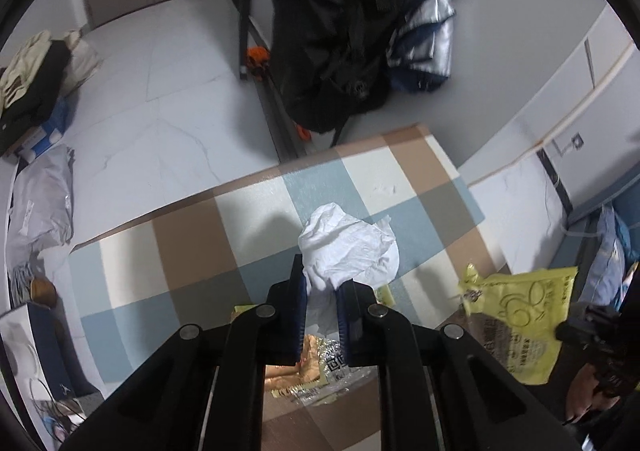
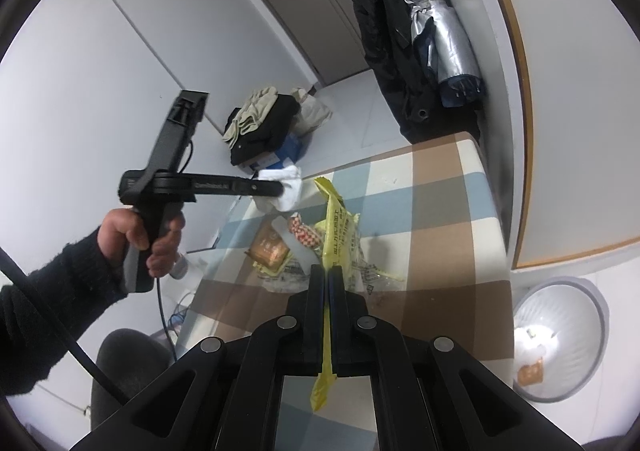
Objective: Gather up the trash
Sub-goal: 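Carry the tissue and yellow bag over the white trash bin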
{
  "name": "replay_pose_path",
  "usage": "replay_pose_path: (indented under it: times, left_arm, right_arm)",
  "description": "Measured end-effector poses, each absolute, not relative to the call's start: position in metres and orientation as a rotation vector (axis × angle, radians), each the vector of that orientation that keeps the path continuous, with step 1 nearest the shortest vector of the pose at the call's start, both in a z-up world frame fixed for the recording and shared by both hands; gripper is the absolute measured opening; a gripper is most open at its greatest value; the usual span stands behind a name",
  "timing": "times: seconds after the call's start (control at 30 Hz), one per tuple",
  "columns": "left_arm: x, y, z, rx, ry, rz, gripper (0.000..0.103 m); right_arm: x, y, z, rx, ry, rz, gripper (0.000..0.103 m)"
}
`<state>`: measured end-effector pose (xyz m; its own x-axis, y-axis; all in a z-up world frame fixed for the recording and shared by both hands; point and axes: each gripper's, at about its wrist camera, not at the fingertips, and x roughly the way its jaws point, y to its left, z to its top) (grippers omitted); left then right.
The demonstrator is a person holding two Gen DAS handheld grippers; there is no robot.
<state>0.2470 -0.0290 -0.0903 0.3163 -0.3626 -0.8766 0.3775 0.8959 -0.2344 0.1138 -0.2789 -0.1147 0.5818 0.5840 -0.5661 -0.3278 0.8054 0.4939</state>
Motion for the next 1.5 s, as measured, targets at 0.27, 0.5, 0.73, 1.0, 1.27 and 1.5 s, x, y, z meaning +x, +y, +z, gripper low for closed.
replay_pose_path:
  times: [0.27, 0.5, 0.73, 1.0, 1.27, 1.5]
  left_arm:
    - [0.218, -0.015, -0.065, -0.107, 1.043, -0.452, 0.009]
    - [0.177, -0.012, -0.047, -0.134, 0.958, -0.423, 0.009]
    - [0.135, -0.011, -0.044, -0.130, 0.934, -0.365, 0.009]
    - [0.088, -0.012, -0.053, -0.142, 0.913, -0.318, 0.009]
    - [0.063, -0.010, -0.058, -0.158, 0.884, -0.288, 0.009]
    - [0.060, -0.024, -0.056, -0.143, 0.877, -0.299, 0.009]
  right_arm:
    - [0.106, -0.276, -0.108, 0.335, 0.739, 0.565, 0.002]
    - [0.096, -0.282, -0.098, 0.378, 0.686, 0.609, 0.002]
    - [0.077, -0.284, -0.088, 0.380, 0.651, 0.610, 0.002]
    - [0.056, -0.284, -0.086, 0.379, 0.655, 0.602, 0.002]
    - [0.042, -0.288, -0.077, 0.371, 0.644, 0.605, 0.002]
    - [0.032, -0.299, -0.060, 0.368, 0.603, 0.606, 0.002]
